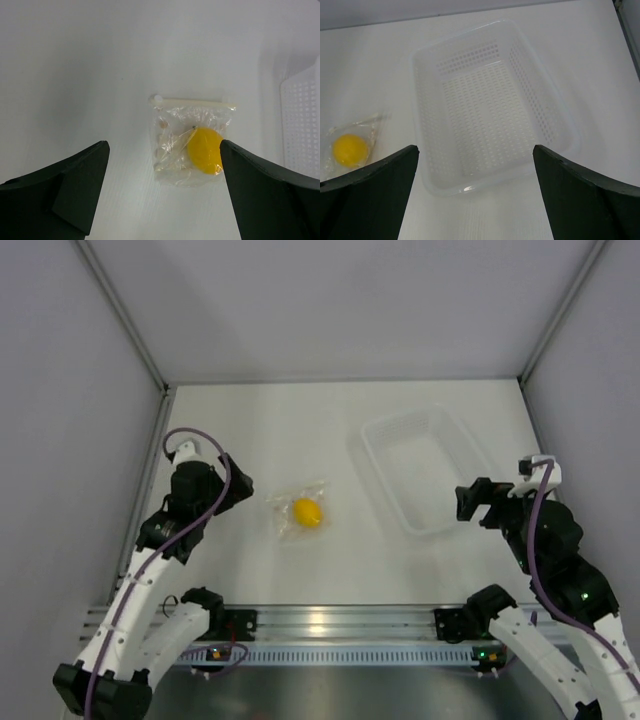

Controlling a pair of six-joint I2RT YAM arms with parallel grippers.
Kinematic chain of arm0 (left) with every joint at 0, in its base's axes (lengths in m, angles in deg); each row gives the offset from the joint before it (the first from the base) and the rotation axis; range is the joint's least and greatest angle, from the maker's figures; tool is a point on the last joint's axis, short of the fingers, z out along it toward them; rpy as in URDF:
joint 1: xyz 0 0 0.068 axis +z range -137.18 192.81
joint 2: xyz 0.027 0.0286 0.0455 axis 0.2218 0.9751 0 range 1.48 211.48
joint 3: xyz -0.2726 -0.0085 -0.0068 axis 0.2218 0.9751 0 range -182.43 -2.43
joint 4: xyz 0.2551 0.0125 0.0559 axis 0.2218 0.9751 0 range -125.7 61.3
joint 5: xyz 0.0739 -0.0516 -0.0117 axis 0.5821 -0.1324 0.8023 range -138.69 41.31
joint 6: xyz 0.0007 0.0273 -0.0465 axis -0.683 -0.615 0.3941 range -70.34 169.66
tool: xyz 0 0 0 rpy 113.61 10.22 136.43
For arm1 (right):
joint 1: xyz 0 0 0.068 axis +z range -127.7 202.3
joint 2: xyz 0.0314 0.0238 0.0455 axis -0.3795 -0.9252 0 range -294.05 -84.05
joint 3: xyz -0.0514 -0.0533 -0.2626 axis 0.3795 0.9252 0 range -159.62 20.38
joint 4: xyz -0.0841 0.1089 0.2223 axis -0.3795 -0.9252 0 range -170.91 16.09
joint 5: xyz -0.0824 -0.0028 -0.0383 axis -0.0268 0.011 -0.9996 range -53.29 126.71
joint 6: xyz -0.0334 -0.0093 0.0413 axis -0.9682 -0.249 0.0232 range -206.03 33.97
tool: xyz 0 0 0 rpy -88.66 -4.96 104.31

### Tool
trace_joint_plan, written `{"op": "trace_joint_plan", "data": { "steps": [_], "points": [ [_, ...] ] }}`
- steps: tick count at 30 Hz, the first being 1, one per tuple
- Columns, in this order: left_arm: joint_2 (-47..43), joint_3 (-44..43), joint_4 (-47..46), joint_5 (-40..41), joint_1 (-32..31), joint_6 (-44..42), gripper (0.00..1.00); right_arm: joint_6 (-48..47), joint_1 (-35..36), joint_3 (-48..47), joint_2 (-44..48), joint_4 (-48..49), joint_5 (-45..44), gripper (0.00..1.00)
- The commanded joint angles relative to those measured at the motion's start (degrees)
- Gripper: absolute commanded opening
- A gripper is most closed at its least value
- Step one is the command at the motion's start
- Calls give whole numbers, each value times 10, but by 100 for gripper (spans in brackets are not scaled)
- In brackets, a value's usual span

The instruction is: Open the zip-top bag and remove the fake food

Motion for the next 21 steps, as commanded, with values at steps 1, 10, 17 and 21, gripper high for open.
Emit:
{"op": "trace_joint_plan", "data": {
  "steps": [1, 10, 17, 21],
  "points": [
    [53, 40, -62, -64, 0, 88, 98, -2, 7, 8, -4, 21, 20, 99],
    [220, 85, -196, -154, 0, 109, 98, -3, 8, 24, -1, 20, 17, 99],
    [311, 97, -247, -164, -7, 119, 98, 2, 7, 23, 11, 20, 28, 99],
    [342, 109, -284, -178, -7, 134, 98, 6, 7, 30, 16, 26, 39, 99]
  ]
}}
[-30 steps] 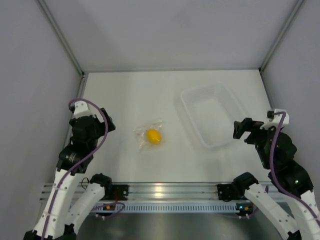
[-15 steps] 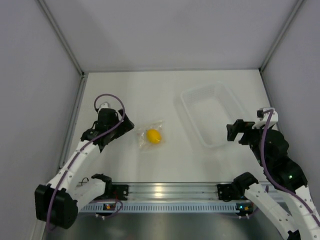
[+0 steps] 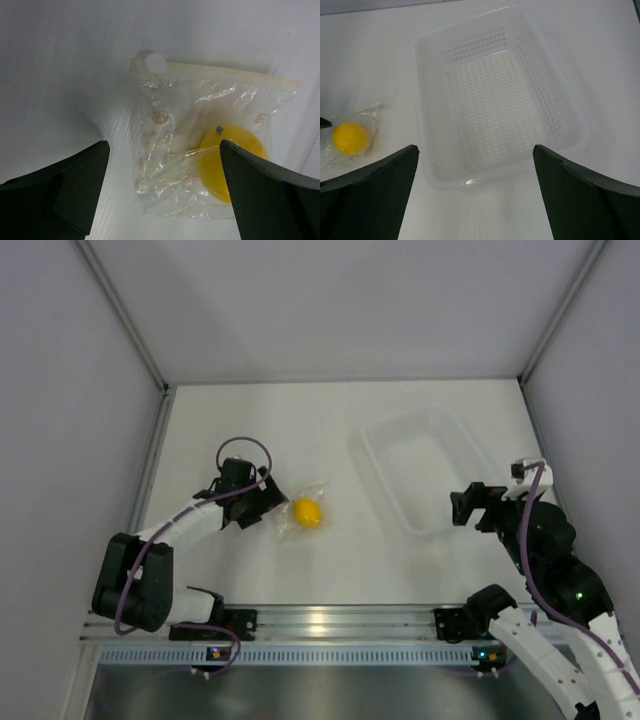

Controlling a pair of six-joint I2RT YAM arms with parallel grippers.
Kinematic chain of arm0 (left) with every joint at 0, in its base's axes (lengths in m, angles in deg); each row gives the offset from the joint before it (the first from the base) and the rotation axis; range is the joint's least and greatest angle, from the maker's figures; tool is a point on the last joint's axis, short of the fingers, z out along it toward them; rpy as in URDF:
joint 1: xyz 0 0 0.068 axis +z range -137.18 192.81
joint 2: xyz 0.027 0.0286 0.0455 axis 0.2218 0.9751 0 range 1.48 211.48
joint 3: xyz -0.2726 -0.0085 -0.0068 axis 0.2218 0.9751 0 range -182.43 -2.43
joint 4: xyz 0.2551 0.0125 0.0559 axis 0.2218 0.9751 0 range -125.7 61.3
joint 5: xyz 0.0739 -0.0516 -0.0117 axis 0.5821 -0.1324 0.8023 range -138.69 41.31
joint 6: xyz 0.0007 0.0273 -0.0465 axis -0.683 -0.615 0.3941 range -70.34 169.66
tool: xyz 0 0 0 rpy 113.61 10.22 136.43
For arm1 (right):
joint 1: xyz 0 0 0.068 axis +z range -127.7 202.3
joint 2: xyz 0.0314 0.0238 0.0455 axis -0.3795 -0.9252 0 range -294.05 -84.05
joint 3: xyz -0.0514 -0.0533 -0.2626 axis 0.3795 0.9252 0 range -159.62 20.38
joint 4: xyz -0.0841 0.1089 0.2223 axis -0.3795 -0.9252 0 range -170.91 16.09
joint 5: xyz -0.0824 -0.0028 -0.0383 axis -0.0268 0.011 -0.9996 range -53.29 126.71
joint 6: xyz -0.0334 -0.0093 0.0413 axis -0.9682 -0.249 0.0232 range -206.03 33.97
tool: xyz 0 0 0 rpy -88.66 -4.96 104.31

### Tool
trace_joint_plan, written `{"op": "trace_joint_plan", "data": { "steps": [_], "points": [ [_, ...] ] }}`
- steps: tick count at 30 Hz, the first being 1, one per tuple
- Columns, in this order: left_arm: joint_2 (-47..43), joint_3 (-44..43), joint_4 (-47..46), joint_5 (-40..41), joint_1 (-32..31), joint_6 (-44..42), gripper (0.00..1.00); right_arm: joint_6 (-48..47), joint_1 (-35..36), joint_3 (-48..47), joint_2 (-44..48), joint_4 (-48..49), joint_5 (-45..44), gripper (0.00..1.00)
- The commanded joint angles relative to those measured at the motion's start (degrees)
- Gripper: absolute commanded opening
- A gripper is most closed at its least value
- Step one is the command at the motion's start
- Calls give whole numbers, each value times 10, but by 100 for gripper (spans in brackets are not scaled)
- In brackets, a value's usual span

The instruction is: Open the zip-top bag and remove the fake food

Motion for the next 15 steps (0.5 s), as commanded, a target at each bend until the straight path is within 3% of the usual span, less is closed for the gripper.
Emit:
{"op": "trace_joint_plan", "data": {
  "steps": [1, 8, 14, 15],
  "points": [
    [26, 13, -81, -19, -3, 29, 98, 7, 7, 4, 8, 27, 17, 99],
    [63, 60, -180, -20, -4, 80, 92, 16, 7, 7, 1, 32, 39, 99],
    [73, 78, -208, -13, -10, 97, 65, 20, 7, 8, -1, 37, 55, 99],
    [71, 81, -210, -10, -11, 97, 53, 20, 7, 9, 0, 37, 54, 99]
  ]
}}
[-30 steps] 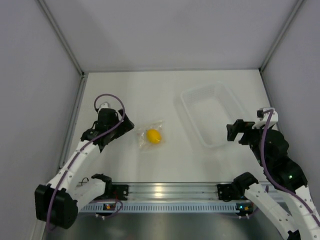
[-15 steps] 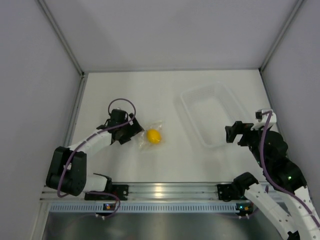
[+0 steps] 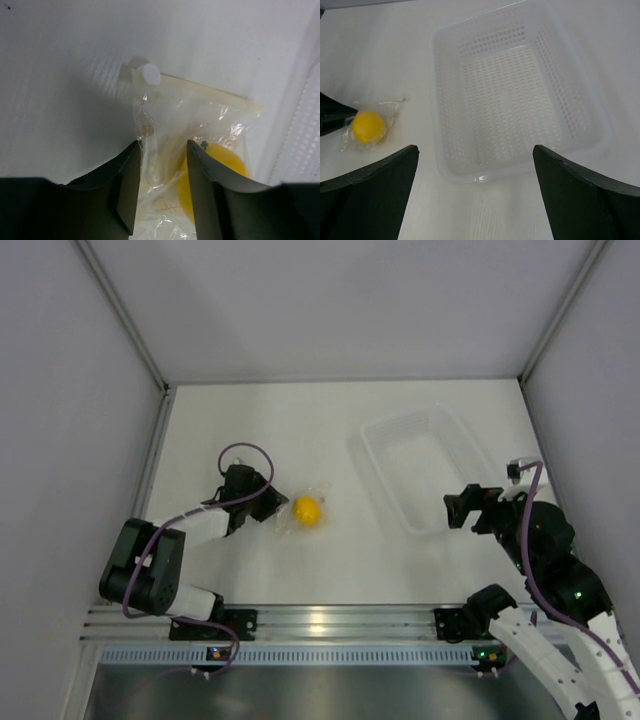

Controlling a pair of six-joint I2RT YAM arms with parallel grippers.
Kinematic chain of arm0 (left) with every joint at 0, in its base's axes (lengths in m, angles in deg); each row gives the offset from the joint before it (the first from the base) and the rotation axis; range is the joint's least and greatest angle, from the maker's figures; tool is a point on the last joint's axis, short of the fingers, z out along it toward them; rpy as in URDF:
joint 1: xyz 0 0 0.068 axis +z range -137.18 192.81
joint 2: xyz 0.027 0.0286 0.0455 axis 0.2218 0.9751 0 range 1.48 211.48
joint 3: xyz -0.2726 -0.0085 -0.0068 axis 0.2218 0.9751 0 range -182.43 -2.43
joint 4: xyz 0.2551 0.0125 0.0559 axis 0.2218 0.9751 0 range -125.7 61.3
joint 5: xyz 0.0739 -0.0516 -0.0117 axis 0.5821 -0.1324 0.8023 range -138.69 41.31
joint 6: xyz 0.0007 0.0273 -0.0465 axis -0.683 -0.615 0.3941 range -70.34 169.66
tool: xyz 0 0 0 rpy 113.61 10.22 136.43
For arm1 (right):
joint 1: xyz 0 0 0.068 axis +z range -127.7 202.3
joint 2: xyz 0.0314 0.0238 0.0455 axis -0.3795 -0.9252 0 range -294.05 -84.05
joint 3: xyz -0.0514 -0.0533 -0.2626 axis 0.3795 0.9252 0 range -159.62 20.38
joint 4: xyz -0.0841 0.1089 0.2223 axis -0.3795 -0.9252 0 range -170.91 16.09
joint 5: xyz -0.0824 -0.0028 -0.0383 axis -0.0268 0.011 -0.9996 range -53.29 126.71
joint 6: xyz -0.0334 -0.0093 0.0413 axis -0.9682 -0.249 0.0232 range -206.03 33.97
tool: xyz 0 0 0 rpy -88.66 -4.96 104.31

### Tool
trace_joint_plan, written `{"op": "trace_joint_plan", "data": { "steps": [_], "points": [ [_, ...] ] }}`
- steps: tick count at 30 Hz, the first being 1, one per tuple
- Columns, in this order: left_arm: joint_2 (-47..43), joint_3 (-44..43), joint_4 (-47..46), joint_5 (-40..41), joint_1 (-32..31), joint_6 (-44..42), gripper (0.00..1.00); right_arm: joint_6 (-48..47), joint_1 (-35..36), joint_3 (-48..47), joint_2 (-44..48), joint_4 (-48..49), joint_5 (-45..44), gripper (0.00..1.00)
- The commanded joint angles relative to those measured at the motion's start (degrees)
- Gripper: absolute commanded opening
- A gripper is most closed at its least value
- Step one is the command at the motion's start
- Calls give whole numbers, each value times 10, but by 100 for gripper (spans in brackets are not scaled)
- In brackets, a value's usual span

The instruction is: Open the zip-top bag and remove the fake food

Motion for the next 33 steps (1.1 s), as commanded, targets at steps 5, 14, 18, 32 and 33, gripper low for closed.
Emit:
{"op": "trace_joint_plan", "data": {
  "steps": [5, 14, 18, 32, 33],
  "points": [
    [-5, 22, -11, 11, -4, -9, 8, 17, 8, 14, -4, 45, 20, 99],
    [-77, -14, -51, -111, -9, -119, 0, 26, 8, 29, -28, 73, 67, 99],
    [-97, -25, -99, -181, -38, -171, 0, 27, 7, 35, -34, 93, 91, 99],
    [-182, -25, -211, -253, -230, -298, 0, 24, 8, 107, -114, 246, 498, 79],
    [-186, -26, -211, -257, -236, -303, 0, 28, 8, 111, -120, 256, 508, 76]
  ]
}}
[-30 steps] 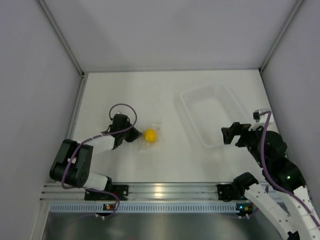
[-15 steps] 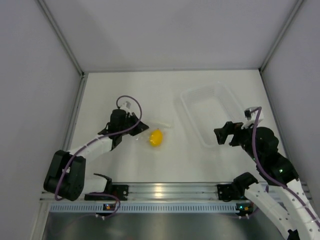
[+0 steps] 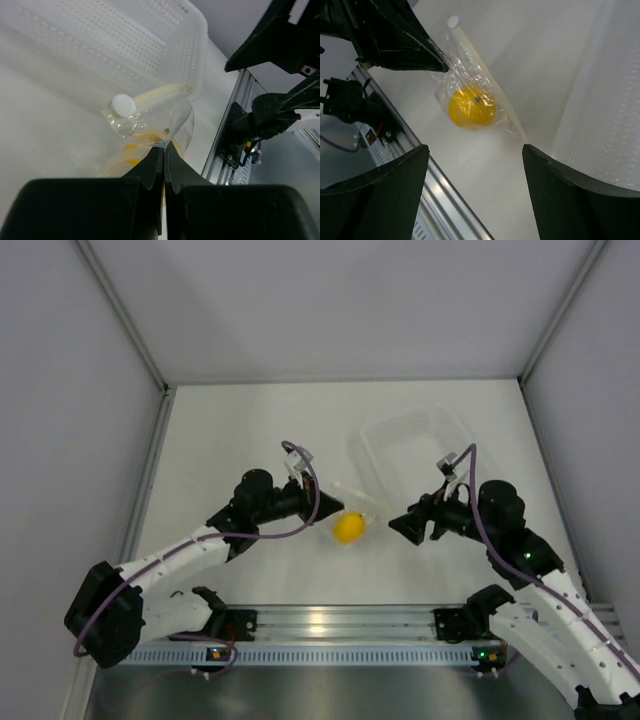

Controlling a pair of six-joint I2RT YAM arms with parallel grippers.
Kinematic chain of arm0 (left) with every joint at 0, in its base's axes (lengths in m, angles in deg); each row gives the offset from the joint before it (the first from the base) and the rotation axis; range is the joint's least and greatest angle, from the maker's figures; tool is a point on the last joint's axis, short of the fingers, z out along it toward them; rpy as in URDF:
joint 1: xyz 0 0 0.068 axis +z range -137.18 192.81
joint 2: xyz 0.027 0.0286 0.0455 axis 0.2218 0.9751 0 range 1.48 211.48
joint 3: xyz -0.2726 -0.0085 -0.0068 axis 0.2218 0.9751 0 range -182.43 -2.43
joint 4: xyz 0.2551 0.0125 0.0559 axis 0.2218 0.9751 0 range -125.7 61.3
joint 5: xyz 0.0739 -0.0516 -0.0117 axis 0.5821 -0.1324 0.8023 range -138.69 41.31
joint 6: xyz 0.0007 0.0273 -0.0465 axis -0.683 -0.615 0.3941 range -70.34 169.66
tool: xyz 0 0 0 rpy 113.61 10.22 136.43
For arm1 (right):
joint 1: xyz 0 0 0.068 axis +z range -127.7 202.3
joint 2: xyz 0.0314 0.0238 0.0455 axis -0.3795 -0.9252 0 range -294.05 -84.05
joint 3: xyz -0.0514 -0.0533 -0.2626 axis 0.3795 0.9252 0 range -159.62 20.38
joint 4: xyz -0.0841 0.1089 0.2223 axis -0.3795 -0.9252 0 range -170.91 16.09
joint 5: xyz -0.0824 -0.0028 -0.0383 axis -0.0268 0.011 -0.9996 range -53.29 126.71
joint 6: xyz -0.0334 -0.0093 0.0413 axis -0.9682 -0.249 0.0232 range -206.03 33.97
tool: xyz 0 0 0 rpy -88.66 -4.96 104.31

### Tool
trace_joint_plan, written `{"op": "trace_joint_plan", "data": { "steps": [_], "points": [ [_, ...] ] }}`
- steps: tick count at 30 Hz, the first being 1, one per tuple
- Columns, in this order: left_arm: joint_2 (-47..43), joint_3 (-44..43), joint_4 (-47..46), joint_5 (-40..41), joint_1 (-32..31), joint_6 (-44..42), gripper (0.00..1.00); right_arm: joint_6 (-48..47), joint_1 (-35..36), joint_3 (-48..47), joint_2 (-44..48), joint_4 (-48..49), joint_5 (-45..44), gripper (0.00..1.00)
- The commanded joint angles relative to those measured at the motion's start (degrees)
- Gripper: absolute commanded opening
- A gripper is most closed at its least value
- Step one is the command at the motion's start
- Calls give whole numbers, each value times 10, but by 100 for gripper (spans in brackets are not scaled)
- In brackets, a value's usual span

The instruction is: Open the zip-top bag and remove the fake food

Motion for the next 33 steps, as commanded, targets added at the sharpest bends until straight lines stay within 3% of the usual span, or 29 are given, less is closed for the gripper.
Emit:
{"op": "trace_joint_plan", "data": {
  "steps": [1, 11, 14, 21, 25, 28, 29, 33],
  "points": [
    [-23, -14, -64, -47, -25, -48, 0, 14, 9, 12, -26, 97, 136, 76],
    [-38, -35, -79, -99, -68, -56, 0, 15, 34, 15, -77, 169, 173, 74],
    [-43, -38, -80, -109, -72, -56, 0, 13, 58, 14, -93, 184, 186, 67],
    [-58, -27, -79, -112, -73, -65, 0, -4, 123, 10, -105, 192, 156, 10],
    [-73, -12, -78, -100, -72, -76, 1, -11, 132, 6, -98, 185, 141, 0],
    [-96, 4, -78, -79, -72, -78, 60, -30, 136, 0, -86, 170, 132, 0],
    [-110, 9, -69, -63, -72, -80, 86, -38, 137, -6, -83, 156, 131, 0],
    [-144, 2, -33, -47, -72, -100, 91, -78, 139, -29, -70, 111, 128, 0]
  ]
}}
